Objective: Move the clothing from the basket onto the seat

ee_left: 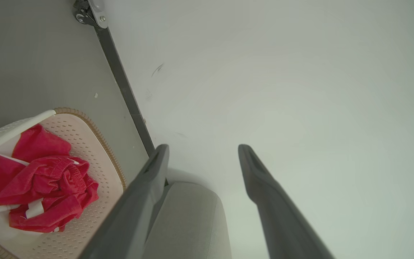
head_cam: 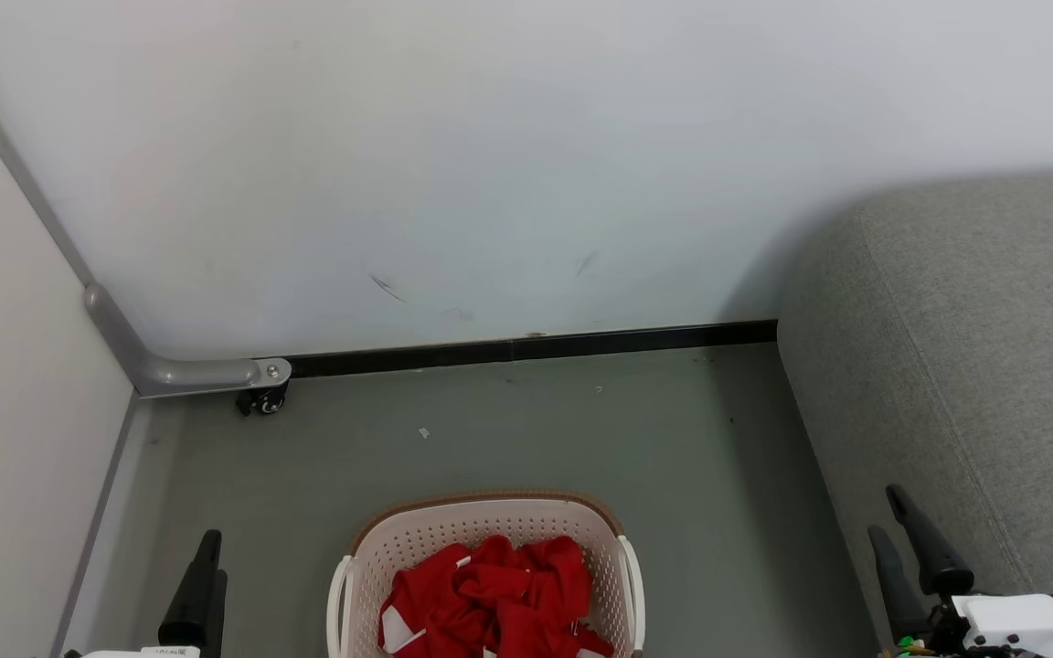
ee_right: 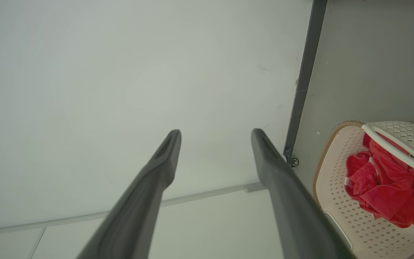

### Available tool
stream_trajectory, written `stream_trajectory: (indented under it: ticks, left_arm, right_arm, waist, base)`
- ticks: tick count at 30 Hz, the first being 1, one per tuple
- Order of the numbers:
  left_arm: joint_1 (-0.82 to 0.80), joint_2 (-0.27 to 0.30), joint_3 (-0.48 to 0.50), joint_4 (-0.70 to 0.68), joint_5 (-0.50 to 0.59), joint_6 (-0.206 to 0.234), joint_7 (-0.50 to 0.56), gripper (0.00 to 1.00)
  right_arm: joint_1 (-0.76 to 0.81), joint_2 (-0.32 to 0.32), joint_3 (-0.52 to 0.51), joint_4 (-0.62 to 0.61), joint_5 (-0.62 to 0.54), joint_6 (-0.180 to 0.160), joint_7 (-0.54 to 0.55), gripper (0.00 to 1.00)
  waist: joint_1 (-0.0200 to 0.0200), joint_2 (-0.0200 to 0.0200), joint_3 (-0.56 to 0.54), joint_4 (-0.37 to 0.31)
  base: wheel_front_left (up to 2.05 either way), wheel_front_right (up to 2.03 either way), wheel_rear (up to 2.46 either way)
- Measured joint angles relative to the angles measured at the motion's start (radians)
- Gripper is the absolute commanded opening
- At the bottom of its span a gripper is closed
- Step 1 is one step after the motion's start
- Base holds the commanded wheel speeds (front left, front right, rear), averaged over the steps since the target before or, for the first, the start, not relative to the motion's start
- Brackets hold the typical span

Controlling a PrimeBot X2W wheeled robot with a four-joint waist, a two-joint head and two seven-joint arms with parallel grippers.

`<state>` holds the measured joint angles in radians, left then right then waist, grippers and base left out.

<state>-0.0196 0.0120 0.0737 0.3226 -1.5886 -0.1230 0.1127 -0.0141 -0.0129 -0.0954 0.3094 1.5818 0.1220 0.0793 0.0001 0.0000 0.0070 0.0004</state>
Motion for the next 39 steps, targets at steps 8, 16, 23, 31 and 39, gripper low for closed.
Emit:
stream_trajectory:
  ticks: [8, 16, 23, 31, 39]
  left_arm:
    - [-0.013, 0.023, -0.018, -0.017, 0.042, 0.0, -0.019, 1.0]
    - [-0.016, 0.056, -0.056, -0.046, 0.139, 0.0, -0.078, 1.0]
    - [-0.016, 0.087, -0.098, -0.062, 0.22, 0.0, -0.116, 1.0]
    - [-0.02, 0.117, -0.131, -0.067, 0.334, 0.0, -0.142, 1.0]
    - [-0.037, 0.118, -0.119, -0.098, 0.457, 0.0, -0.173, 1.0]
  right_arm:
    - [-0.014, -0.011, 0.027, -0.002, -0.06, 0.0, -0.033, 1.0]
    - [-0.019, -0.025, 0.063, -0.002, -0.164, 0.0, -0.056, 1.0]
    - [-0.055, -0.026, 0.058, -0.009, -0.279, 0.0, -0.086, 1.0]
    - [-0.057, -0.028, 0.078, -0.024, -0.434, 0.0, -0.114, 1.0]
    - [-0.068, -0.029, 0.104, -0.045, -0.596, 0.0, -0.142, 1.0]
  waist:
    - [0.0005, 0.0, 0.002, 0.0]
    - [0.0056, 0.0, 0.001, -0.001]
    - [0.012, 0.0, -0.001, -0.004]
    - [0.0169, 0.0, -0.006, -0.007]
    - [0.0166, 0.0, -0.006, -0.01]
  base:
    - [0.0, 0.0, 0.0]
    - [0.0, 0.0, 0.0]
    - [0.0, 0.0, 0.0]
    - [0.0, 0.0, 0.0]
    - [0.0, 0.0, 0.0]
